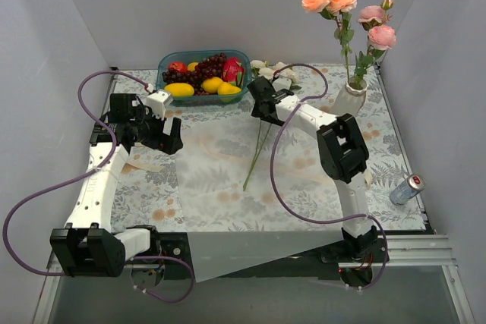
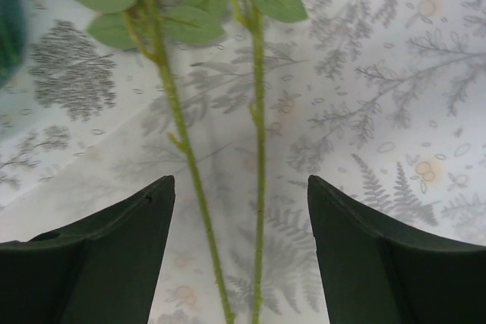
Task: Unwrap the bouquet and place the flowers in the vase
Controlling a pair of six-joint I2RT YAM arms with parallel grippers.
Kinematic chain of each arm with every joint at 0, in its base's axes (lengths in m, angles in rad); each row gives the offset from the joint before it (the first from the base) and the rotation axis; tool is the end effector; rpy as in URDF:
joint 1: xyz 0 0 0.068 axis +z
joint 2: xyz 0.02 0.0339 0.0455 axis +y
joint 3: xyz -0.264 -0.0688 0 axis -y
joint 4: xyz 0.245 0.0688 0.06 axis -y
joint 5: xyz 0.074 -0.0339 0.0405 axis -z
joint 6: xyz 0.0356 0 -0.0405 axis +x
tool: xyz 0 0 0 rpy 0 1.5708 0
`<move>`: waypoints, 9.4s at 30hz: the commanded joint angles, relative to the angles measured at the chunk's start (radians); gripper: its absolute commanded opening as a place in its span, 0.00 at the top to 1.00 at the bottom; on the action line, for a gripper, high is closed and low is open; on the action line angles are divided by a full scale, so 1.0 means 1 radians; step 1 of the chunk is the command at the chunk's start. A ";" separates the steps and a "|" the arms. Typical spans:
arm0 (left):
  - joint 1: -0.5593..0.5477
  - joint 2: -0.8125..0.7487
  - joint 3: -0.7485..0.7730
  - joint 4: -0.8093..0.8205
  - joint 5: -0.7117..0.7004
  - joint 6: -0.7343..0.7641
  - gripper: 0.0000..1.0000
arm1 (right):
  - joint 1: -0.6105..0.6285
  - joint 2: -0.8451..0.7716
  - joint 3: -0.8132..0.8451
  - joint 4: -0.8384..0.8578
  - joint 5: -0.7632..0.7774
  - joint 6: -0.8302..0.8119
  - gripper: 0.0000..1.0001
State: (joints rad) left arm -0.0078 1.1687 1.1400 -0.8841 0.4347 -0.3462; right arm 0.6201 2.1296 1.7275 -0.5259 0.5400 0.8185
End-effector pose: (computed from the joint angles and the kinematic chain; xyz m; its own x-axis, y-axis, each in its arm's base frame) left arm 0.2282 -0.0168 0.3253 -0.8340 -0.3013 -0.4622 -0.0196 0.8534 -0.5210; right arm 0.3944 0.2591 0.2130 -0.6259 0.3226 -0.7101 0.3064 0.9390 0.1565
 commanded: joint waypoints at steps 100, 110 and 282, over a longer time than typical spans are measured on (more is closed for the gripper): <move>0.054 0.043 0.049 0.076 0.079 -0.082 0.02 | -0.382 -0.879 -0.528 1.567 -0.120 -1.230 0.99; 0.054 0.059 0.055 0.068 0.072 -0.079 0.02 | -0.439 -0.843 -0.578 1.616 -0.169 -1.142 0.99; 0.065 -0.055 0.066 0.065 0.062 -0.080 0.02 | 0.049 -0.888 -0.390 1.214 -0.325 -1.204 0.99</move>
State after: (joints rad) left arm 0.0505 1.1282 1.1732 -0.8162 0.4713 -0.4198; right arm 0.6701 1.3037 1.3434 0.4168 0.1989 -0.1379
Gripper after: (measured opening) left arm 0.982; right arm 0.044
